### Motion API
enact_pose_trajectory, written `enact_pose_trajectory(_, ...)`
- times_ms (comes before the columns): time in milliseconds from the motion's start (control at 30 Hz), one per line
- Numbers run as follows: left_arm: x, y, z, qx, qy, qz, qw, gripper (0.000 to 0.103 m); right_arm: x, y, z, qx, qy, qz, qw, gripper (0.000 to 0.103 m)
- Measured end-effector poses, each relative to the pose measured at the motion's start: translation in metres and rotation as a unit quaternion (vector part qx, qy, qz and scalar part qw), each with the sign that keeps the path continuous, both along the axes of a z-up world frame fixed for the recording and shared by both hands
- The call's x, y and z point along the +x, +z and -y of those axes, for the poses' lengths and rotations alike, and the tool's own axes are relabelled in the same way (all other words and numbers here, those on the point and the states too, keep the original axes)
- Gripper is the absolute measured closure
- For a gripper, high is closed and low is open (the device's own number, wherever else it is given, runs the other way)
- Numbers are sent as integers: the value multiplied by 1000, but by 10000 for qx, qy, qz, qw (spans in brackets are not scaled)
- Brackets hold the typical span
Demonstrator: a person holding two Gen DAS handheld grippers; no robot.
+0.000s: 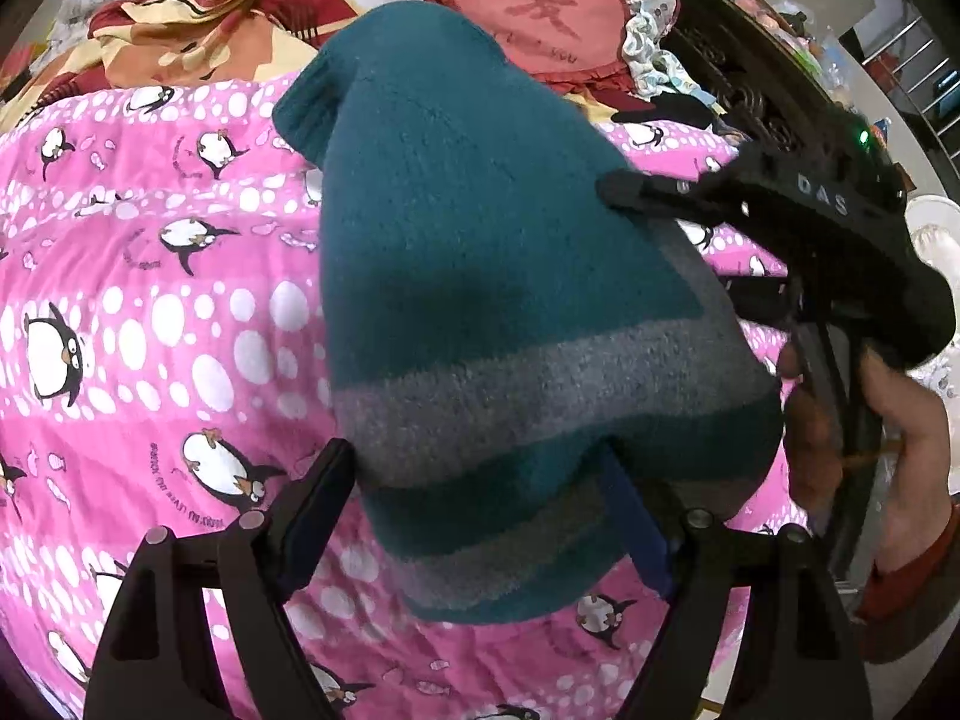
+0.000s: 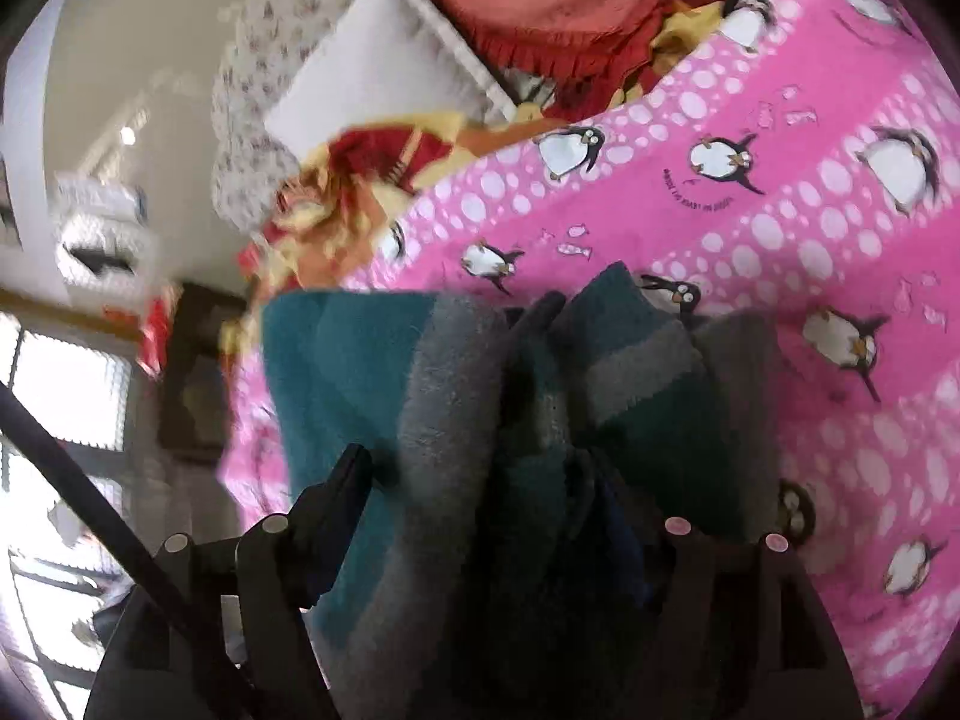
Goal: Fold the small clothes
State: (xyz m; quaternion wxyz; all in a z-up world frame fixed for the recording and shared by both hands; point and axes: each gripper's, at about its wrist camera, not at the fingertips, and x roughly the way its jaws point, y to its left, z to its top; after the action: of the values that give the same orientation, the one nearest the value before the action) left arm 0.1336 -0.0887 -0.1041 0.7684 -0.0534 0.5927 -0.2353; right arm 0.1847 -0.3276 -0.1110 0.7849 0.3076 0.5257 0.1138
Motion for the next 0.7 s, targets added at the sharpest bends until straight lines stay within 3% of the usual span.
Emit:
enact_pose_trajectory(100, -1, 1, 0, -8, -28, -6, 10000, 22, 2, 0, 6, 336, -161, 105, 9992, 26)
enact_pose_trajectory(167, -2, 2, 1, 20, -33, -4, 10000, 22, 8, -9, -1, 424, 137, -99, 9990, 32)
enact_pose_trajectory(233, -3, 5, 0, -19, -18, -32, 10000, 22, 8, -10, -6, 291, 256, 0, 9992, 78)
enact_pose_trajectory(400, -17, 28, -6, -504, -514, 239, 9971, 22, 10, 28, 7, -102, 266, 618, 9977, 81)
enact_pose_trajectory(500, -29, 27, -5, -571, -734, 245, 9954, 21, 28, 16, 10, -209, 326, 393, 9985, 81)
enact_pose_trajectory(600, -48, 19, -11, -1038, -328, -78, 9940, 21, 35, -8, 1, -329, 512, 55, 9981, 81)
enact_pose_trajectory(700, -67, 9, -16, -1285, 236, -325, 9909, 21, 32, -8, 8, -51, 401, 30, 9992, 80)
